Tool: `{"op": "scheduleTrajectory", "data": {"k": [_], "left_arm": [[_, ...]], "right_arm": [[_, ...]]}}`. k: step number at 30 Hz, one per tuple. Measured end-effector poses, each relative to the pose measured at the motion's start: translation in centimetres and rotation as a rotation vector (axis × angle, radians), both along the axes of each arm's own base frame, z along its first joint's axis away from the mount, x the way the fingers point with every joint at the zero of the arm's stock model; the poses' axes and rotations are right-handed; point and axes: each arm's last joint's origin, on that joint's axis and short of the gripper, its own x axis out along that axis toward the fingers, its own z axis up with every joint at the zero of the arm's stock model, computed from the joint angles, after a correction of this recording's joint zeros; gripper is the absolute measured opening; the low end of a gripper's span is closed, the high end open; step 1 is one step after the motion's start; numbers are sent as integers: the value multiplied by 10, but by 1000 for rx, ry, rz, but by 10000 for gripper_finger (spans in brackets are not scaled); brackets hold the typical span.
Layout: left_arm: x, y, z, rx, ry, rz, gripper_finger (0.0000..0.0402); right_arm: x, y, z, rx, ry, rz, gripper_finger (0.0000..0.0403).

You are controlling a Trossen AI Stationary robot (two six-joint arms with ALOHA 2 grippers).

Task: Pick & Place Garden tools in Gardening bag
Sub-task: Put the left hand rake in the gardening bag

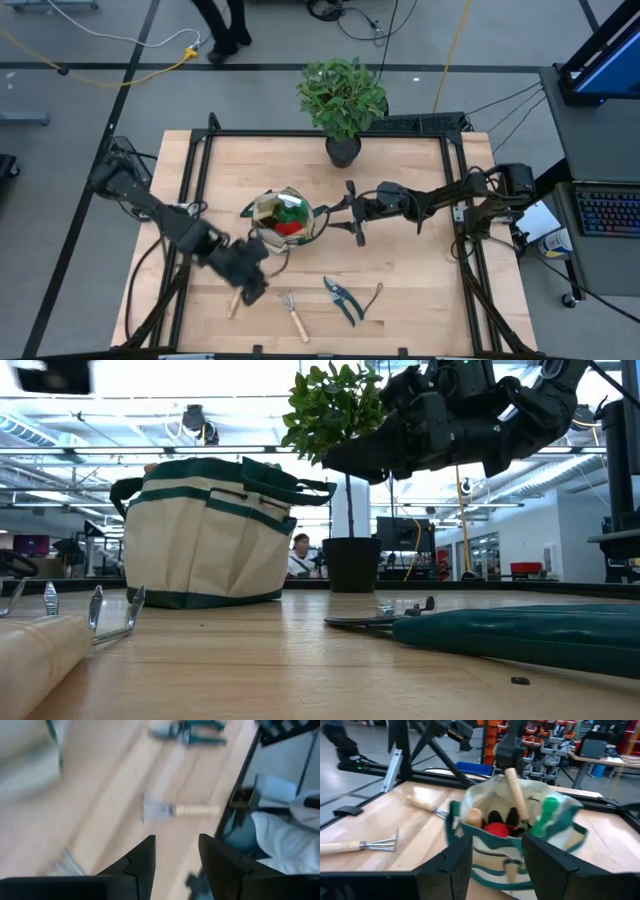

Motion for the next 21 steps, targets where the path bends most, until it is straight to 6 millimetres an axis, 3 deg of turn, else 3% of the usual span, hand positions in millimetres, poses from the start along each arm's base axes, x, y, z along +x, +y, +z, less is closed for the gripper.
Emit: {"op": "scheduleTrajectory", "data": {"k": [12,15,21], "left_arm": [[-18,-57,-65,-13,382,287,154],[-18,-64,-80,-37,513,280,154],[-11,-65,-101,-2,602,302,154]], "right_arm": [[0,24,0,0,0,77,161],[0,26,0,0,0,84,161],[0,26,0,-1,0,85,160]]}}
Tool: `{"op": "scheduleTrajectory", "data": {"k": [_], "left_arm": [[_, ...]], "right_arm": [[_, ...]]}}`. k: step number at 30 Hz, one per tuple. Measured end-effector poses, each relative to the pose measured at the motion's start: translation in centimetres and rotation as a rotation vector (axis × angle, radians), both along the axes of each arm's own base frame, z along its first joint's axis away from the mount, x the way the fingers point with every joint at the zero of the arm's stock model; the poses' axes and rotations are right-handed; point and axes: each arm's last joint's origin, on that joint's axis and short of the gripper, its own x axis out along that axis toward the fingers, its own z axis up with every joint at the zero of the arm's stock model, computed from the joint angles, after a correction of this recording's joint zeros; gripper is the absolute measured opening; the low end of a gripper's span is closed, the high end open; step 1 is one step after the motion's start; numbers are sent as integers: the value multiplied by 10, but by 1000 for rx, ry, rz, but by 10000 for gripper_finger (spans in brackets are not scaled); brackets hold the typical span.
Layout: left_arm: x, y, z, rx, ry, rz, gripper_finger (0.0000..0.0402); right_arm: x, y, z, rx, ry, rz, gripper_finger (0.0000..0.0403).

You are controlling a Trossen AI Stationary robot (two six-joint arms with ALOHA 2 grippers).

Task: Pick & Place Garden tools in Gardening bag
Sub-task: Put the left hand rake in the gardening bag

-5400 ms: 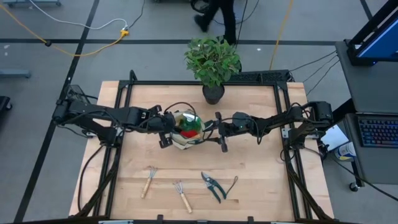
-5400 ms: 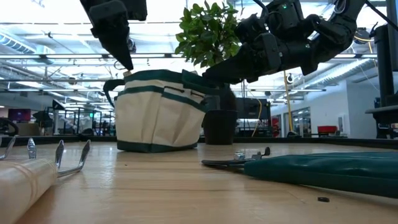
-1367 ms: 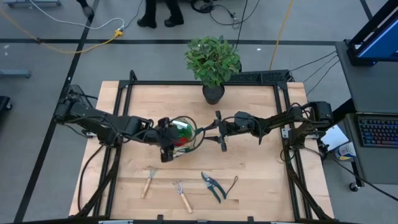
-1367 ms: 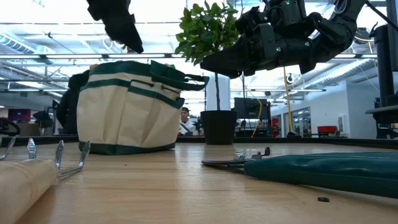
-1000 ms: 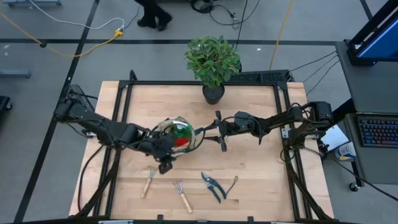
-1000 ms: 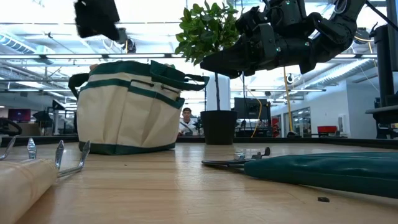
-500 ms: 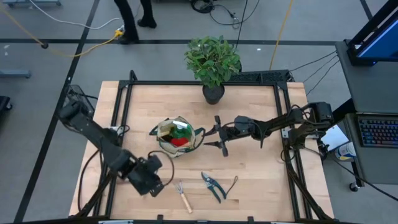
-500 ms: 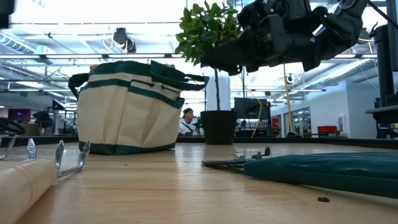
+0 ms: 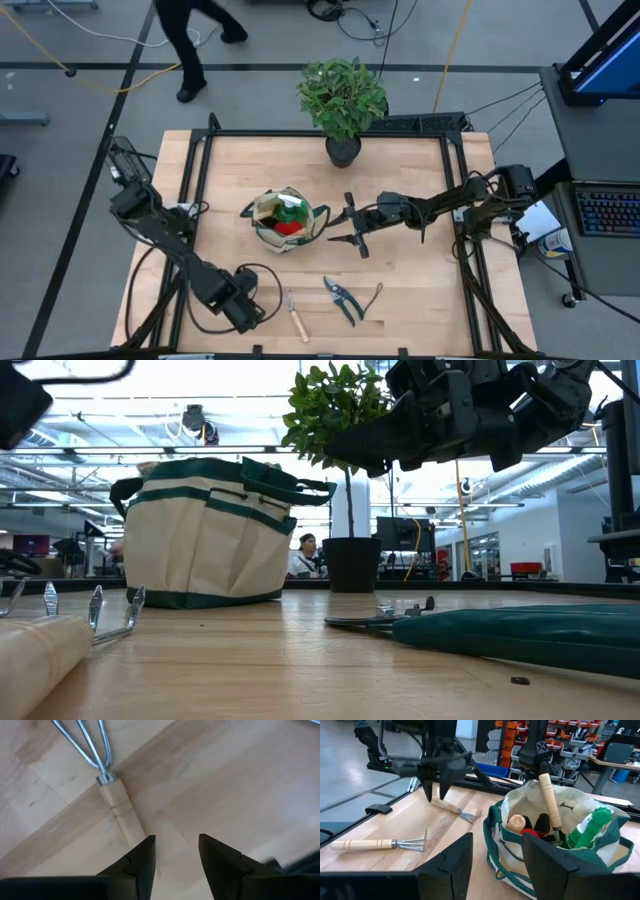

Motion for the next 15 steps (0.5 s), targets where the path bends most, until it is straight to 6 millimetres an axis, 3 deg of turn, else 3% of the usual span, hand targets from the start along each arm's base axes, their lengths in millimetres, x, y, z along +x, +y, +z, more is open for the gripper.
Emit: {"op": "scheduleTrajectory", "data": {"k": [9,15], "left_arm": [[-3,8,-8,35,142,21,154],[-2,7,-8,41,112,21,154]], "right_arm": [[0,0,1,-49,-19,6,160],[0,0,1,-51,-21,6,160]]}}
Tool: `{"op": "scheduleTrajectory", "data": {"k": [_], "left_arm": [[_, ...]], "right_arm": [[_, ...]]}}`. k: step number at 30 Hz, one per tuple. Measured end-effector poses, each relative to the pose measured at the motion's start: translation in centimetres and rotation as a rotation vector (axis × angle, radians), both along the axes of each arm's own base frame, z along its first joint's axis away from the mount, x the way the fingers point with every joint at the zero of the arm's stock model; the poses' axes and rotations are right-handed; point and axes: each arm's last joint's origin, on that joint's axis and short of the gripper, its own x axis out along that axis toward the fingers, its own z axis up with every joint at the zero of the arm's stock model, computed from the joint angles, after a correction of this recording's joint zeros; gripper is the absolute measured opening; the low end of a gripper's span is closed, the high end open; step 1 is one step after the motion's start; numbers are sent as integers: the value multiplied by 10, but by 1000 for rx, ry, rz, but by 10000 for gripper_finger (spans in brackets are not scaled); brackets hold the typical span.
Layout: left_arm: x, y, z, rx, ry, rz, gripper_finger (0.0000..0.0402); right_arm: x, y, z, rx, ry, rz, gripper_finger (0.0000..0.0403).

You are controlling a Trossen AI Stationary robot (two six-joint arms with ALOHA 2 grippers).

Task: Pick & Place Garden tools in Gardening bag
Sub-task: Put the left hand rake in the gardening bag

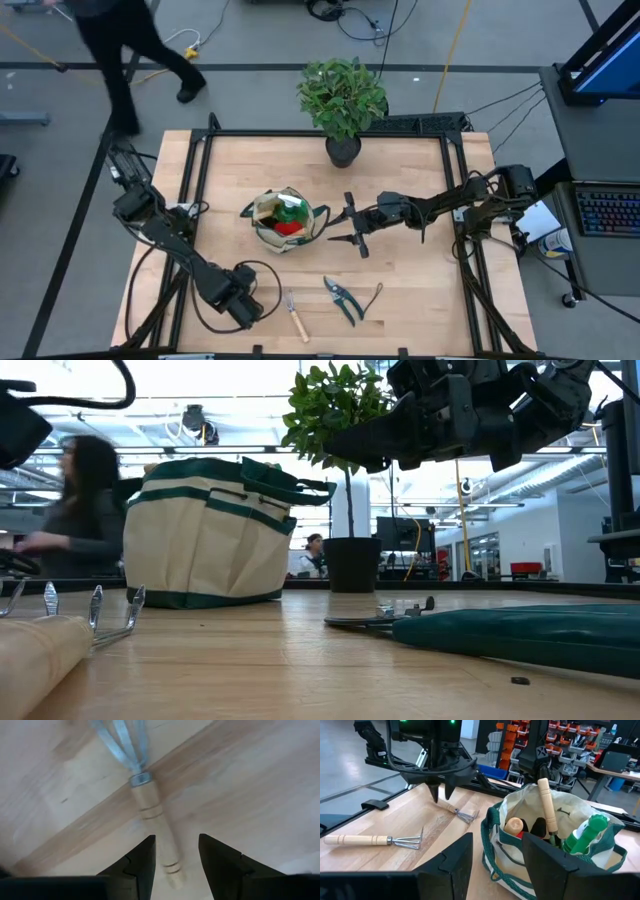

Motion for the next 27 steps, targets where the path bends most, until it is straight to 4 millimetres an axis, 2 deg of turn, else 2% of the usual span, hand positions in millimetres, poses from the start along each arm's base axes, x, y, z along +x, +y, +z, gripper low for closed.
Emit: {"op": "scheduleTrajectory", "data": {"k": [5,12,16,20,27], "left_arm": [[-3,2,-4,13,6,-22,154],[-10,6,-20,-4,28,-37,152],[-7,3,-25,-39,-58,-136,123],[-6,5,-26,-29,-92,-201,65],[2,12,-21,72,-194,-253,61]], "right_arm": [[0,0,0,0,0,0,158],[0,0,0,0,4,0,160],[0,0,-1,1,8,0,156],[0,0,-1,25,19,-3,156],[0,0,-1,43,28,-5,155]]}}
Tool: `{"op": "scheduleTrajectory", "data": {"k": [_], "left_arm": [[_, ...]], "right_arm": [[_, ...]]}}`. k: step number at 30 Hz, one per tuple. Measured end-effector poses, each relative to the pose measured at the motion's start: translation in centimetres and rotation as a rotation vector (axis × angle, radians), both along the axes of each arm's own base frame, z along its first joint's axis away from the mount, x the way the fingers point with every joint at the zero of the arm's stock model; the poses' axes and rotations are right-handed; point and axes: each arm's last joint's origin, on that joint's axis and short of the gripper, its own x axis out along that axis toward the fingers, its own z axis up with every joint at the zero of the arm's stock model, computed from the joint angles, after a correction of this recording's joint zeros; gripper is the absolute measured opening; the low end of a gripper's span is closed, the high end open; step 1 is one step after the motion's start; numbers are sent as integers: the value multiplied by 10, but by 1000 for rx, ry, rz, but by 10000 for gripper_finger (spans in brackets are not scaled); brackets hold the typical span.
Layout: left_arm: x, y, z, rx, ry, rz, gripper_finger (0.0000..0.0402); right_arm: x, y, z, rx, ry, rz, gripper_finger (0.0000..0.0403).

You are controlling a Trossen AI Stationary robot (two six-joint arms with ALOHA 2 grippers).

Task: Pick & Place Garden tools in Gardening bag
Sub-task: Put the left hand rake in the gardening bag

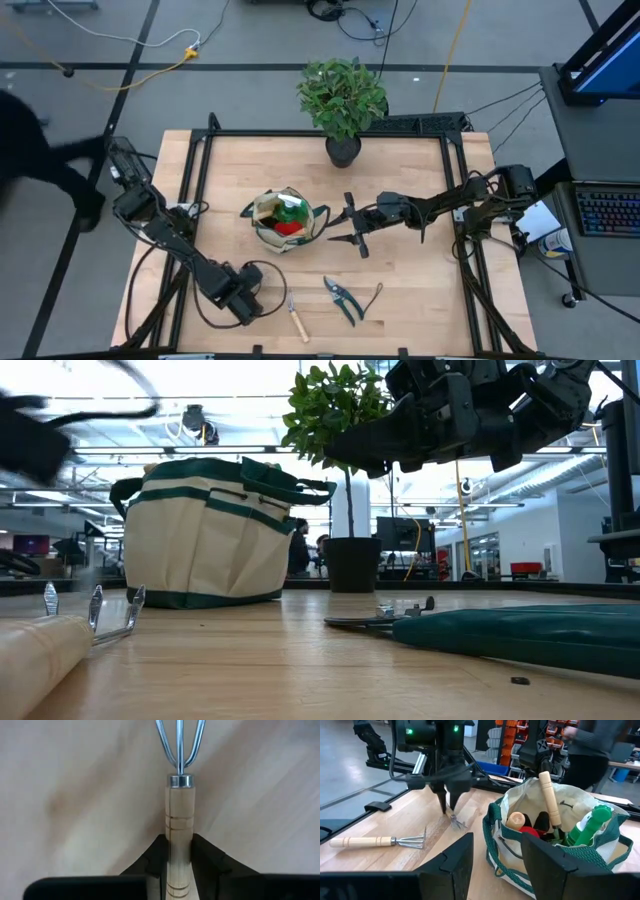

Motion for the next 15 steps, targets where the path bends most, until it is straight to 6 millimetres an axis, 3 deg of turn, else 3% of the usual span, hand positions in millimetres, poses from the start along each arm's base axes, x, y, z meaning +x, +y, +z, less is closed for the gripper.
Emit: {"op": "scheduleTrajectory", "data": {"k": [7,15], "left_arm": [[21,13,45,94,-275,-47,61],[33,43,112,240,-540,-92,61]], "right_arm": [[0,0,0,6,4,-1,155],[0,0,-1,11,12,-2,155]]}}
